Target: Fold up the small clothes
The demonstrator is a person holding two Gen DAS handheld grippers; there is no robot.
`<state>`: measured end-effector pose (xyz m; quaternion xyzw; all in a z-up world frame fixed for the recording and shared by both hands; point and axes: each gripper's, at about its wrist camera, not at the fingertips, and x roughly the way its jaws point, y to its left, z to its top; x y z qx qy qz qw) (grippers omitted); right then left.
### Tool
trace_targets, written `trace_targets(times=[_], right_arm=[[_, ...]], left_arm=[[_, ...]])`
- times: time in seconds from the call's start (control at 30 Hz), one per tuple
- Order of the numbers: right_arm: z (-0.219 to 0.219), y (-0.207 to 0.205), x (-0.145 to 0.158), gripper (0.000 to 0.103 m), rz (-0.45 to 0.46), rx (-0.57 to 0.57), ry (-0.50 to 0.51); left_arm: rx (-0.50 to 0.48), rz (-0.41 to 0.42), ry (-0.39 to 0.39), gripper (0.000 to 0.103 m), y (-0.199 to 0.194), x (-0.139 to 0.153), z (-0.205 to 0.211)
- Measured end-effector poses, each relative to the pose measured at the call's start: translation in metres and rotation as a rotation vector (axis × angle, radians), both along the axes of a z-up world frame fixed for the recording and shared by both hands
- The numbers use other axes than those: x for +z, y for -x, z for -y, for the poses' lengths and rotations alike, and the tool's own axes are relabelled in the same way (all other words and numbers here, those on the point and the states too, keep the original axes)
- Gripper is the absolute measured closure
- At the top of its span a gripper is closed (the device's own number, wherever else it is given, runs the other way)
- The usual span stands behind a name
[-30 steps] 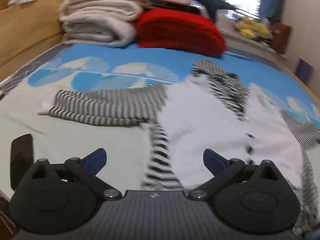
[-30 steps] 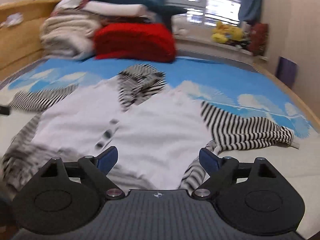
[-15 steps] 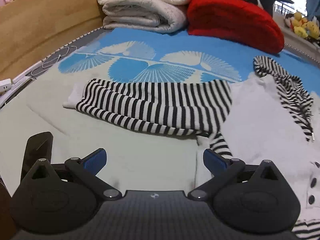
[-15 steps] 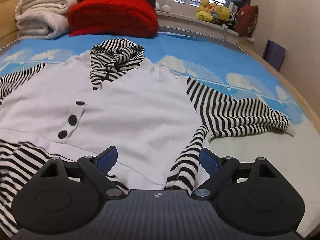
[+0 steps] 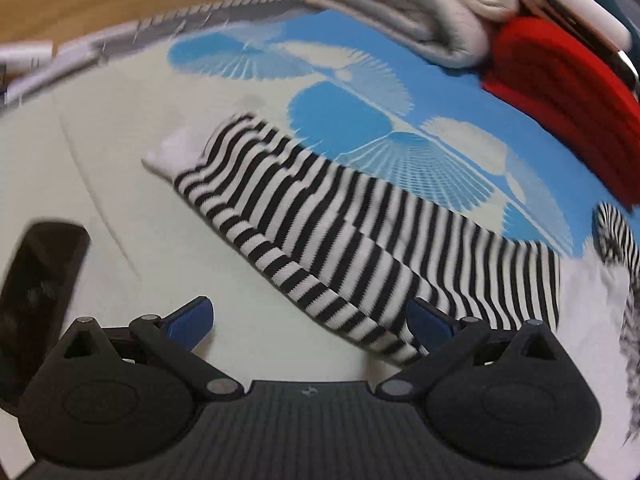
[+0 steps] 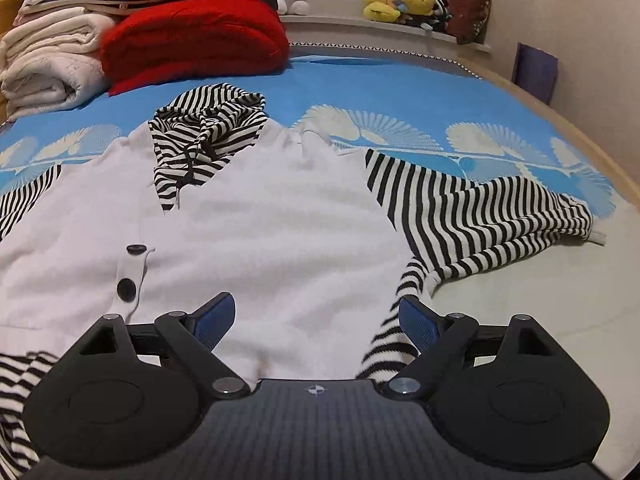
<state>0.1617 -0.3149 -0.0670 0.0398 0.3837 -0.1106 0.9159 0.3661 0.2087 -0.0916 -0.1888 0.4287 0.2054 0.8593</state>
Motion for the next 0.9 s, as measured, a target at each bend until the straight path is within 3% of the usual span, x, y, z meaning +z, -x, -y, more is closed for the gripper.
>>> trace_targets(times=[0.27,0.47,0.57,0.63,0.67,0.7,0.83,0.9], right_arm=[[-0.003,-0.010,-0.005,0.013,-0.016,0.010,0.009],[0.002,-0.015,-0.010,0.013,-0.040,-0.015,-0.019],[-0.002,-0.017,-0.012,0.013,-0.049,0.001,-0.005],[-0.006,-0.019,-0.015,0.013,-0.058,0.009,0.006],[-0.007,-0.019,-0.016,0.013,-0.064,0.013,0.010],[-0.008,-0.020,-0.017,0.013,-0.067,0.018,0.011],[-0.009,-0.019,-0.016,0.013,-0.063,0.033,0.022],[-0.007,-0.017,-0.014,0.013,-0.052,0.024,0.026]], left_arm=[[0.188,0.028,0.213,0.000,-0.003,-0.016,-0.049],[0.246,0.072,0.229,0.000,-0.011,-0.016,-0.071],[0.259,0.097,0.278,0.001,-0.017,-0.016,-0.078],[0.236,0.138,0.343,0.033,-0.023,-0.014,-0.082],[0.217,0.157,0.387,0.074,-0.027,-0.013,-0.084],[0.222,0.159,0.401,0.095,-0.031,-0.012,-0.085],[0.249,0.103,0.334,0.097,-0.042,0.011,-0.072],[0.134,0.139,0.241,0.097,-0.048,0.041,-0.038]])
